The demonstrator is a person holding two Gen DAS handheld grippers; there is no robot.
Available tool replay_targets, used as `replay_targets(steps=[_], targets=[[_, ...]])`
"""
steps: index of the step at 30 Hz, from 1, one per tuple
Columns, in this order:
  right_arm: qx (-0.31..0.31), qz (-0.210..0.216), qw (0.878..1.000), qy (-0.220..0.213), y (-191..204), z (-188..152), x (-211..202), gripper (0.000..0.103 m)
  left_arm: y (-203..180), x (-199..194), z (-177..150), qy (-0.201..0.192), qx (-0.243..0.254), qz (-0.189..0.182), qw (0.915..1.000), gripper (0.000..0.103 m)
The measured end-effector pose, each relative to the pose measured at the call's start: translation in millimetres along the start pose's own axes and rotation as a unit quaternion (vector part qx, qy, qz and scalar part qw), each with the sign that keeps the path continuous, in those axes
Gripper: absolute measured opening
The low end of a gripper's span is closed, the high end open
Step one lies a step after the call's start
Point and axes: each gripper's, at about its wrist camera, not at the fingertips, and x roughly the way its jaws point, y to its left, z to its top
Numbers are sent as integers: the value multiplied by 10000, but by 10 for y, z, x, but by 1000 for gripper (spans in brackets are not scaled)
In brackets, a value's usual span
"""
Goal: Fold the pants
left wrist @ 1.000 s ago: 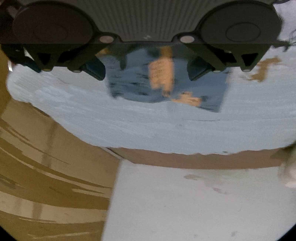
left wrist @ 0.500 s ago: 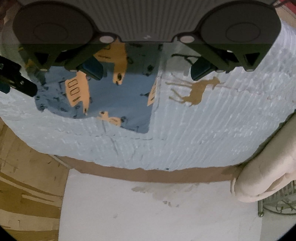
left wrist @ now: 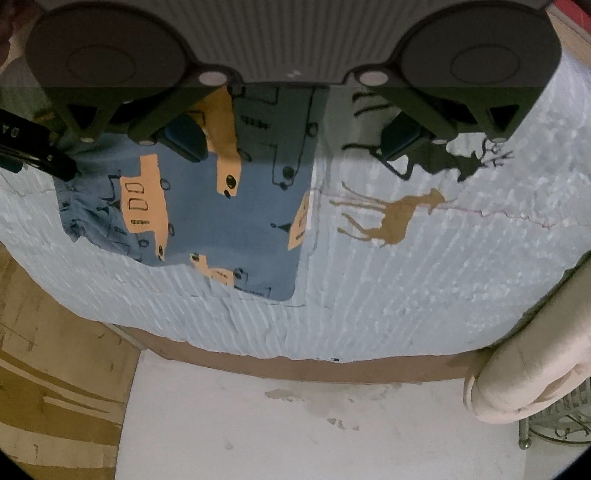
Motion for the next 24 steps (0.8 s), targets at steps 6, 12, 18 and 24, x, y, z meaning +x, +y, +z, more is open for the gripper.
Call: replay_targets(steps=[6,12,18,24], targets=[[137,75,9999,-34,-75,-146,-119,102,54,-59,-133,-4,-3,-221,9998,102],[177,228,9994,-175,-90,-154,-150,102,89,-130,-110,-38,-111,-298,9995,102],[-1,444,9975,-557,-90,66,-145,102,106,-81,65,-113,-194,-187,9996,102],[-136,217,9995,-172,-62,328,355,102,171,49,51,58,-340,-125,9993,102]])
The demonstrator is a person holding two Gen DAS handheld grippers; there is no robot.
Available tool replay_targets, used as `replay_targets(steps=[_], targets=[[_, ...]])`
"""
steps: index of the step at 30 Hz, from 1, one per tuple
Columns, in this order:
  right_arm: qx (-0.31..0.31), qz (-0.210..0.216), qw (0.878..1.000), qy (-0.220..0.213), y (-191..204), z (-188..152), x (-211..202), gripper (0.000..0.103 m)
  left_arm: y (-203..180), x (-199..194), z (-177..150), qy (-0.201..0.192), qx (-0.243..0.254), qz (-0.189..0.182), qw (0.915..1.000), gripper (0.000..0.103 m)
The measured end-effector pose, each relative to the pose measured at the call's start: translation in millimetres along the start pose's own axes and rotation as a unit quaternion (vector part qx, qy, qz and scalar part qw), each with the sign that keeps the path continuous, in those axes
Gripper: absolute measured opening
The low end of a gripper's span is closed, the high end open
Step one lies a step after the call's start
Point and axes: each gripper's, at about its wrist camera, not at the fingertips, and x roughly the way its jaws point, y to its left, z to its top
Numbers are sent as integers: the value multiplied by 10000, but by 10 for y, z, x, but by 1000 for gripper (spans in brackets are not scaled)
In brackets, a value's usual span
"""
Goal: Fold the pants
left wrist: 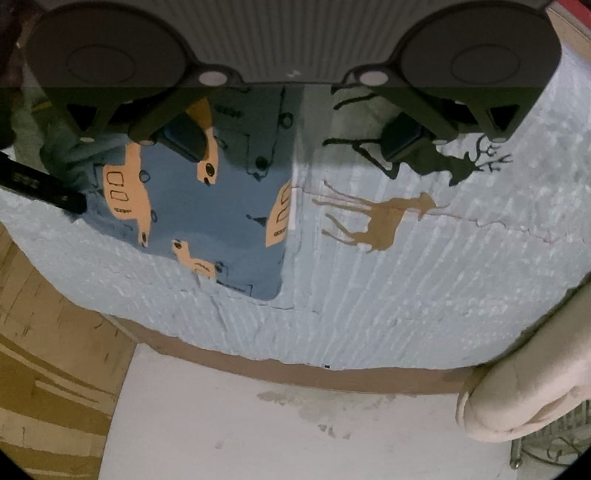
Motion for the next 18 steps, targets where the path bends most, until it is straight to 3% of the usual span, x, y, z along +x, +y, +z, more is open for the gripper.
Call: replay_targets(steps=[4,9,15,18], targets=[[316,-71,9990,298,-123,42,217,102,4,-29,-26,-31,-1,21,10000,102],[437,49,9990,84,-139,-40,54,102,2,-67,-41,-38,-34,42,10000,102],[448,763,9960,-131,-115,-256,-314,102,-4,-151,-106,-67,-20,28,10000,102],[213,857,9961,-49,-72,-379,-425,102,-5,-186,-152,-68,-17,17,10000,102]])
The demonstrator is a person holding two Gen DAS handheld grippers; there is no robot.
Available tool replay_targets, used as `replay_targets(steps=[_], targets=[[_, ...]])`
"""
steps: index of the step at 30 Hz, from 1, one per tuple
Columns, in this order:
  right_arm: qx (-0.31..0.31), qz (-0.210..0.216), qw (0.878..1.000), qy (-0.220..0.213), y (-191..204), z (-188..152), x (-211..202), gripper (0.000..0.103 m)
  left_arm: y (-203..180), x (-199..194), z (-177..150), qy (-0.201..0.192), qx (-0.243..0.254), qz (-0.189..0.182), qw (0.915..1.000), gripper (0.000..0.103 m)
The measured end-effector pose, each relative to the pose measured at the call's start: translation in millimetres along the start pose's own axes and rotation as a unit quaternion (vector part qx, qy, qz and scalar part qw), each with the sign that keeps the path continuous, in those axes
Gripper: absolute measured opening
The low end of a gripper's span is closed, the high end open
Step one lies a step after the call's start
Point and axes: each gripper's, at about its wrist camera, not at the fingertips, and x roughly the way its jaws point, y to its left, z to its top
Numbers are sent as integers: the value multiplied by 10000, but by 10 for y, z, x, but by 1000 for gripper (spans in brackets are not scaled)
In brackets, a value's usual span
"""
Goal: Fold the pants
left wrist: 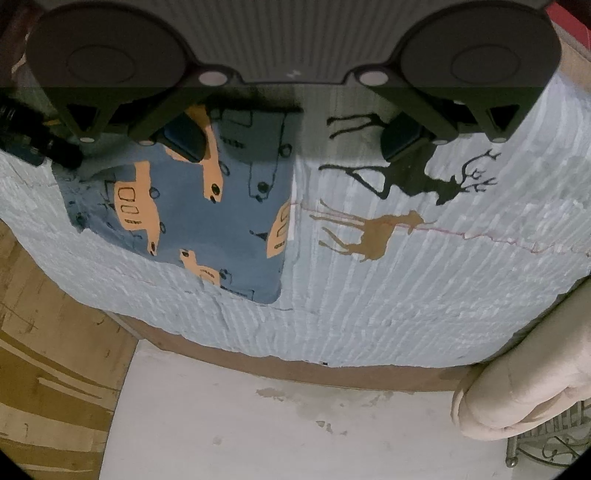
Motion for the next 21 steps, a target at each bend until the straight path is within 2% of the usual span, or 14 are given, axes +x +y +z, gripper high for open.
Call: replay_targets(steps=[8,21], targets=[[-139,-318,9994,-10,75,-188,-209,102,0,-97,-134,-59,80,51,9999,102],[-314,-439,9985,-99,127,-353,-285,102,-7,-160,-237,-67,371,74,9993,102]])
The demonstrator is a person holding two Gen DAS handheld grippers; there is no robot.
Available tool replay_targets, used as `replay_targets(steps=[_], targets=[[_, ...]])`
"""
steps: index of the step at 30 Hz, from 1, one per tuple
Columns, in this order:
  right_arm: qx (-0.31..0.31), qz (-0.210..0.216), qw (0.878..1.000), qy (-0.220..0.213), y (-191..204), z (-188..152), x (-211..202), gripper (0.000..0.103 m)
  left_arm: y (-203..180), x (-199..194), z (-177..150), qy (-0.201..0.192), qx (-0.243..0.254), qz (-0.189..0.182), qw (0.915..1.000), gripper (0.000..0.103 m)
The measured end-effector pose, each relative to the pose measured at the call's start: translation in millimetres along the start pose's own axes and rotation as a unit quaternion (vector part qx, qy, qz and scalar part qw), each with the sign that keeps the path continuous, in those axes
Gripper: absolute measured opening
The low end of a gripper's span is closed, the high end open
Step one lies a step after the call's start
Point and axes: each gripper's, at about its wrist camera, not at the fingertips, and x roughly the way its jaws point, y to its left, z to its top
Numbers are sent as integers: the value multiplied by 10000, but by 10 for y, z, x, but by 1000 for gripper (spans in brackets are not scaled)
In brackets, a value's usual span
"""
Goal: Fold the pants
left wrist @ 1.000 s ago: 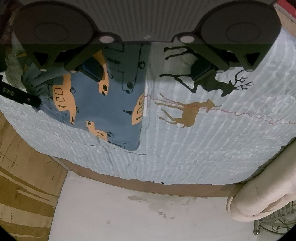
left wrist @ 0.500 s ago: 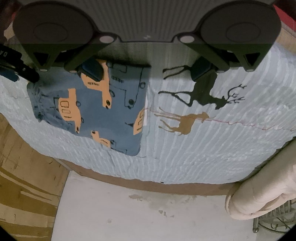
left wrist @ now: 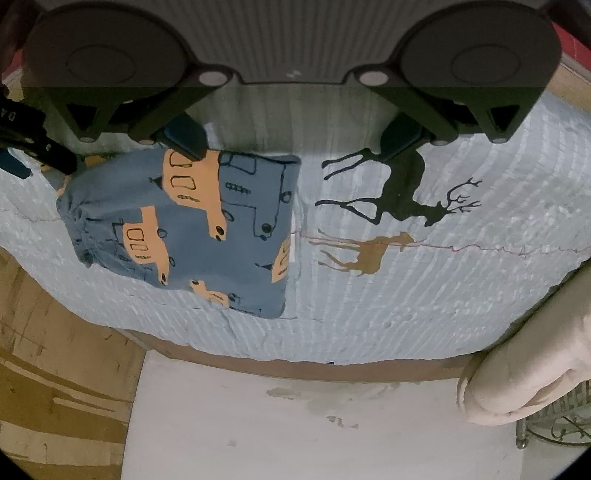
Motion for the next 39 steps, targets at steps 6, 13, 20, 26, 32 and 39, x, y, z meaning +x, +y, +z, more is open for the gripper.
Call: replay_targets(steps=[6,13,20,26,32,39], targets=[[-24,-16,10000,-48,6,-41,-17,102,2,-47,-34,-4,100,-23,9999,102],[-45,56,9998,-197,17,-61,-120,102,6,-135,13,93,56,-94,9999,102],[290,979,9943,-315,-90,87,-162,102,38,-104,182,102,-123,-217,9996,102],[849,1528,9846,56,-258,329,176,102,61,82,369,112,-215,-293,9993,102],[1448,1934,9692,471,-478,481,579,102,108,400,574,216,-387,-569,9974,102],[1346,2456,9560,873,-557,625,922,102,142,772,751,430,-384,-1042,9929,102]])
